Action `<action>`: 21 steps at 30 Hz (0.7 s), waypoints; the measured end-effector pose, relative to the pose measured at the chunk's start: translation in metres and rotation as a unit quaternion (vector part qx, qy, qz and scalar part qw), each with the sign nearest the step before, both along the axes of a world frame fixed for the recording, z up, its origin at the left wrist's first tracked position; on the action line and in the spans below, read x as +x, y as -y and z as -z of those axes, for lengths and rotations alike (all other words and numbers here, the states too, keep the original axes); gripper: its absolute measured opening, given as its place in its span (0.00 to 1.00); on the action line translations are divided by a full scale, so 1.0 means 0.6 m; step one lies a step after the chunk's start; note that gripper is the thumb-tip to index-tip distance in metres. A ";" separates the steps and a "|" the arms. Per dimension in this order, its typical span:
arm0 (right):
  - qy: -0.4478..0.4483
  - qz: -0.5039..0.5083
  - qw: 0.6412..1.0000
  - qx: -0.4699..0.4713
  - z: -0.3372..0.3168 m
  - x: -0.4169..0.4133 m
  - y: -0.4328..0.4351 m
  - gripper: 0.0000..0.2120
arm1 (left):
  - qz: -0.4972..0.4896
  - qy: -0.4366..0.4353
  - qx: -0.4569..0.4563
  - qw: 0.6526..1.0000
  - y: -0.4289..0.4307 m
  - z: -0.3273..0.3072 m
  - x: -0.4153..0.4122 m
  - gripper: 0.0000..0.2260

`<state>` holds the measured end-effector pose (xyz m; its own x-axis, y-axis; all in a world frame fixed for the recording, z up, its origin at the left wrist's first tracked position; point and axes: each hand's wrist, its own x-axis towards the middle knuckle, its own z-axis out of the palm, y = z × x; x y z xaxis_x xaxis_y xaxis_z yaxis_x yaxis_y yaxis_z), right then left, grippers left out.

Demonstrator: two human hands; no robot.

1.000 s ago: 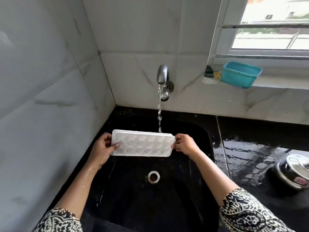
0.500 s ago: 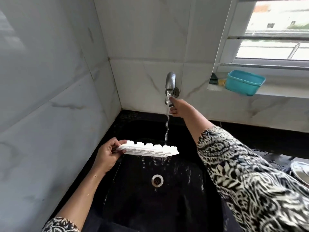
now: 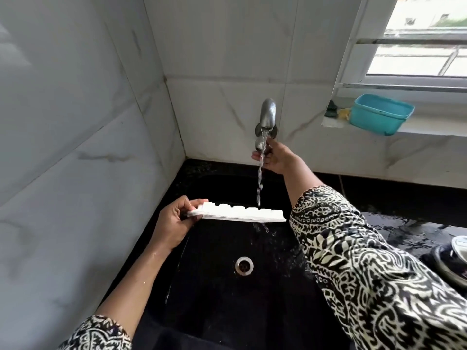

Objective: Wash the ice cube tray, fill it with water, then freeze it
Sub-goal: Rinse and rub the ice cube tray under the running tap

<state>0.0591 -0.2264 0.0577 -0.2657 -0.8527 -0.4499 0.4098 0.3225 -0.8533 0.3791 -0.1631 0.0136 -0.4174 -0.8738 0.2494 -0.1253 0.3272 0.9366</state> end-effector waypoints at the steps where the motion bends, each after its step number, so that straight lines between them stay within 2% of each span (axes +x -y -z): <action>1: -0.038 -0.024 0.999 0.021 0.005 -0.007 -0.007 0.23 | 0.002 -0.004 0.004 1.000 -0.001 -0.004 0.000 0.25; 3: -0.122 -0.073 0.986 0.089 0.028 -0.019 -0.037 0.31 | 0.004 -0.014 0.013 1.000 -0.001 -0.009 0.001 0.25; 5: -0.208 -0.134 0.952 0.179 0.061 -0.025 -0.092 0.36 | 0.008 -0.024 0.019 1.000 0.000 -0.013 0.006 0.25; 6: -0.224 -0.170 0.934 0.219 0.077 -0.023 -0.124 0.35 | 0.012 -0.033 0.022 0.999 0.001 -0.014 0.008 0.25; 8: -0.170 -0.233 0.922 0.257 0.101 -0.015 -0.184 0.33 | 0.024 -0.054 0.033 0.998 0.004 -0.014 0.011 0.23; 11: -0.032 -0.210 0.961 0.176 0.106 -0.006 -0.247 0.26 | 0.058 -0.071 0.053 0.994 0.002 -0.015 0.004 0.16; 13: -0.003 -0.132 0.983 0.127 0.095 0.008 -0.273 0.18 | 0.096 -0.075 0.061 0.991 -0.006 -0.016 -0.008 0.14; 15: 0.004 -0.053 0.995 0.087 0.094 0.020 -0.290 0.11 | 0.094 -0.067 0.065 0.991 -0.012 -0.009 -0.022 0.18; 17: 0.007 -0.004 0.999 0.045 0.092 0.025 -0.304 0.11 | 0.060 -0.117 0.131 0.983 -0.021 -0.004 -0.033 0.19; 19: -0.008 0.020 1.000 0.014 0.086 0.026 -0.317 0.11 | 0.019 -0.234 0.246 0.940 -0.030 -0.005 -0.041 0.23; 20: -0.016 0.024 1.000 0.004 0.083 0.027 -0.323 0.11 | -0.010 -0.268 0.294 0.917 -0.033 -0.003 -0.044 0.25; 21: -0.025 0.023 0.999 -0.005 0.080 0.030 -0.329 0.11 | -0.033 -0.265 0.319 0.909 -0.040 -0.004 -0.048 0.23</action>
<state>0.0769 -0.0291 0.0100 -0.3270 -0.8434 -0.4263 0.3814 0.2949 -0.8761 0.3504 -0.1393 0.0160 -0.3270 -0.9303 -0.1660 0.3996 -0.2953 0.8678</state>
